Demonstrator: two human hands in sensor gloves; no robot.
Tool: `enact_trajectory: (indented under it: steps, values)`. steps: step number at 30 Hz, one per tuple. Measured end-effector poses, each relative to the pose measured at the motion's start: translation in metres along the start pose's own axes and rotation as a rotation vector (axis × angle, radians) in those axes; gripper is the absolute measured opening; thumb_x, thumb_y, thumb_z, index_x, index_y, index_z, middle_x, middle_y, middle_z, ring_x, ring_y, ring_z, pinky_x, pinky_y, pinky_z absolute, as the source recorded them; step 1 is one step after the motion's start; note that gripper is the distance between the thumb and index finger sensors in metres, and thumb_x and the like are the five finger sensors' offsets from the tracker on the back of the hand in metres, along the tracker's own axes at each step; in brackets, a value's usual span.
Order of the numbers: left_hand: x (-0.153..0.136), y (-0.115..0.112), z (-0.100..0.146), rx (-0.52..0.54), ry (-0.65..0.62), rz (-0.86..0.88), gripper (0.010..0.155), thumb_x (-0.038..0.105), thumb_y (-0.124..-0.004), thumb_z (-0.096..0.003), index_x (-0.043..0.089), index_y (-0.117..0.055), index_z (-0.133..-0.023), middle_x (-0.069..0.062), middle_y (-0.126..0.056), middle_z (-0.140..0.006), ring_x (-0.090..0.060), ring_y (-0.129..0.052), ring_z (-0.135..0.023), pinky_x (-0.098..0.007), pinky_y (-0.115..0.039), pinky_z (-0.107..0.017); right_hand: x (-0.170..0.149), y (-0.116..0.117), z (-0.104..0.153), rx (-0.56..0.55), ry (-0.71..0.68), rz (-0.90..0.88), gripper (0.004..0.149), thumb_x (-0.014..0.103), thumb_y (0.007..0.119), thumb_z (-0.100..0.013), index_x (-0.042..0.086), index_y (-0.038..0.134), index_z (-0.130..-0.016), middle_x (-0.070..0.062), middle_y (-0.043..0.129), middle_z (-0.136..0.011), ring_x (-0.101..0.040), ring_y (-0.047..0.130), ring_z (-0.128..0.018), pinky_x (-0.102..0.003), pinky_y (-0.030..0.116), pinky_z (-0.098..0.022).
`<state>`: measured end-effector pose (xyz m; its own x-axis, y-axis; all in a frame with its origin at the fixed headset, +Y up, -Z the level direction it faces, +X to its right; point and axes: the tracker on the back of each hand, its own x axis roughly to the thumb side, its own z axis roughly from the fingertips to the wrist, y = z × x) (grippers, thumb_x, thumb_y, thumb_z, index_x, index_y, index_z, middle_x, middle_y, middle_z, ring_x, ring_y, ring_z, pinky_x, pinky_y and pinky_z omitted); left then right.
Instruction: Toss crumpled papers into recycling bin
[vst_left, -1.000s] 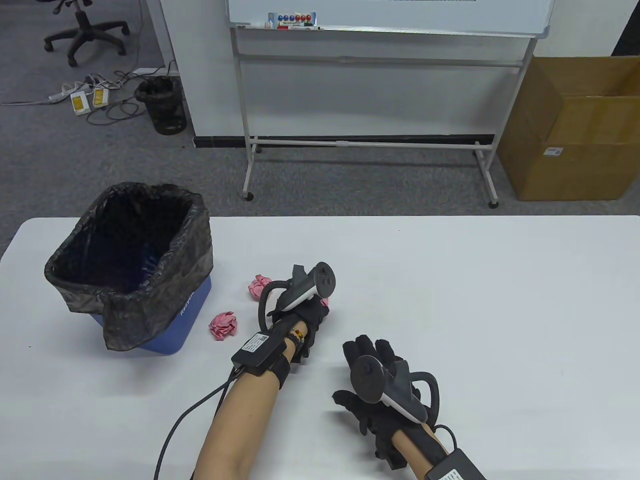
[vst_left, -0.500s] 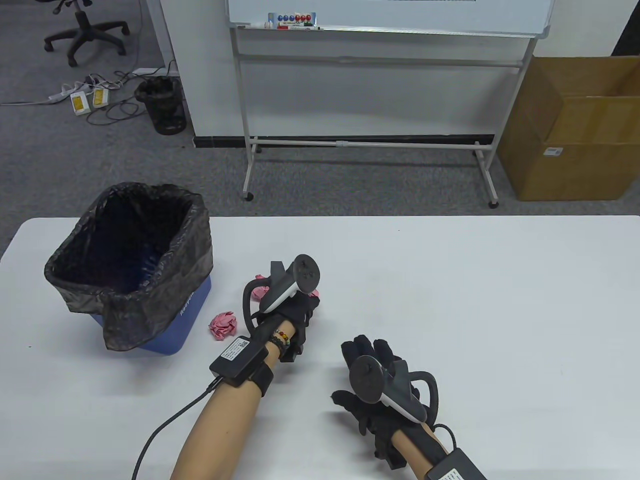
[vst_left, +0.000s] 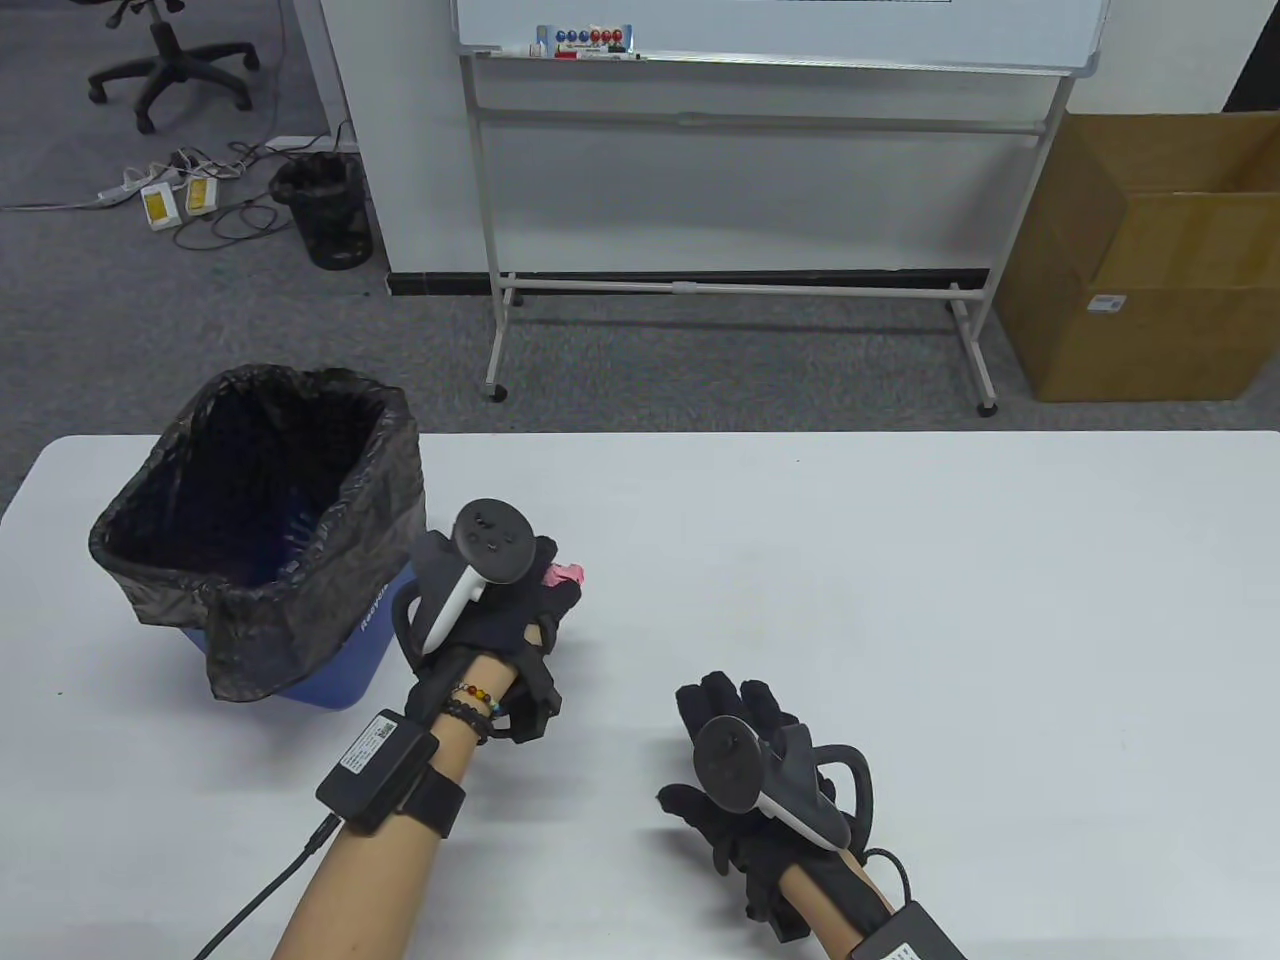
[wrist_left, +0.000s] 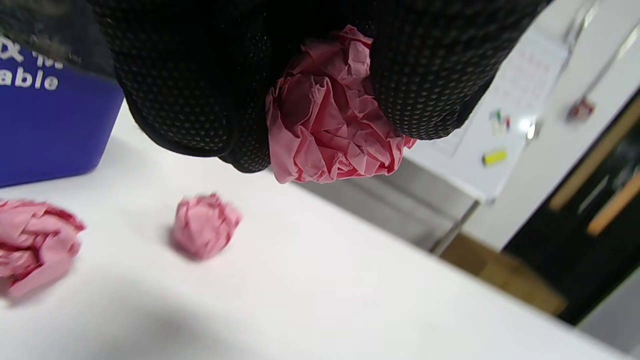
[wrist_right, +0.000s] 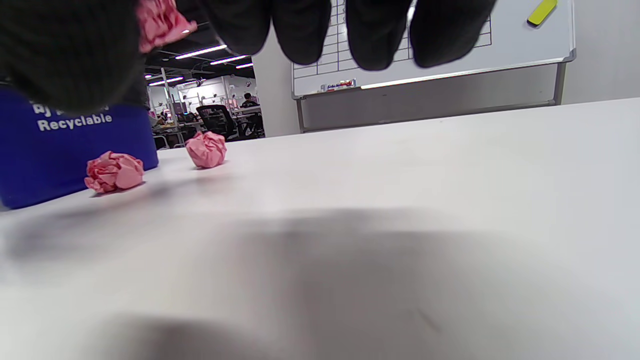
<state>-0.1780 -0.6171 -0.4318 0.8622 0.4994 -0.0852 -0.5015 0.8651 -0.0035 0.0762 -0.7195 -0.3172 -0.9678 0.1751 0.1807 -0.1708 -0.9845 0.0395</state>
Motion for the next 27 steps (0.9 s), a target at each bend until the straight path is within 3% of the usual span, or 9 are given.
enact_trajectory:
  steps: [4,14,22,23,25,27]
  values:
    - [-0.004,0.038,0.005,0.117,-0.031,0.118,0.065,0.042,-0.088,-0.0446,0.017,-0.072,-0.102,-0.021,-0.085,-0.100,-0.033,-0.103,-0.081,-0.041,-0.095,-0.054,0.002,-0.001,0.001,-0.005,-0.007,0.001,0.092,0.064,0.079,-0.030,0.033,0.043,-0.108,0.002,0.046,-0.119,-0.038,0.051,-0.112,-0.056,0.055,-0.076]
    - [-0.016,0.119,0.022,0.489,0.010,0.157,0.065,0.042,-0.091,-0.0430,0.020,-0.073,-0.102,-0.017,-0.084,-0.102,-0.031,-0.103,-0.083,-0.040,-0.096,-0.054,0.003,-0.002,0.002,-0.023,-0.006,0.010,0.092,0.064,0.080,-0.030,0.033,0.043,-0.108,0.002,0.045,-0.119,-0.038,0.052,-0.112,-0.056,0.055,-0.076]
    - [-0.032,0.155,0.031,0.762,0.167,-0.262,0.064,0.040,-0.091,-0.0437,0.020,-0.072,-0.102,-0.016,-0.083,-0.103,-0.033,-0.100,-0.085,-0.045,-0.093,-0.055,0.003,-0.003,0.003,-0.015,-0.004,0.011,0.092,0.064,0.080,-0.030,0.033,0.043,-0.108,0.002,0.045,-0.119,-0.038,0.052,-0.112,-0.056,0.055,-0.076]
    - [-0.035,0.156,0.028,0.738,0.201,-0.289,0.066,0.040,-0.090,-0.0446,0.019,-0.069,-0.104,-0.016,-0.079,-0.107,-0.039,-0.095,-0.088,-0.050,-0.089,-0.057,0.003,-0.003,0.003,-0.014,-0.003,0.010,0.092,0.064,0.079,-0.030,0.033,0.043,-0.108,0.002,0.045,-0.119,-0.037,0.052,-0.112,-0.056,0.055,-0.076]
    - [-0.043,0.151,0.020,0.485,0.332,-0.345,0.086,0.051,-0.084,-0.0469,0.019,-0.043,-0.115,-0.022,-0.038,-0.123,-0.060,-0.056,-0.106,-0.069,-0.060,-0.071,0.003,-0.004,0.002,-0.013,-0.004,0.011,0.092,0.064,0.080,-0.030,0.033,0.043,-0.108,0.002,0.045,-0.119,-0.038,0.051,-0.112,-0.056,0.055,-0.076]
    - [-0.045,0.147,0.020,0.465,0.317,-0.382,0.092,0.058,-0.081,-0.0462,0.018,-0.036,-0.116,-0.022,-0.031,-0.124,-0.063,-0.045,-0.107,-0.074,-0.052,-0.071,0.003,-0.003,0.002,-0.009,-0.005,0.015,0.092,0.064,0.079,-0.030,0.033,0.043,-0.108,0.002,0.045,-0.119,-0.038,0.051,-0.112,-0.056,0.055,-0.076]
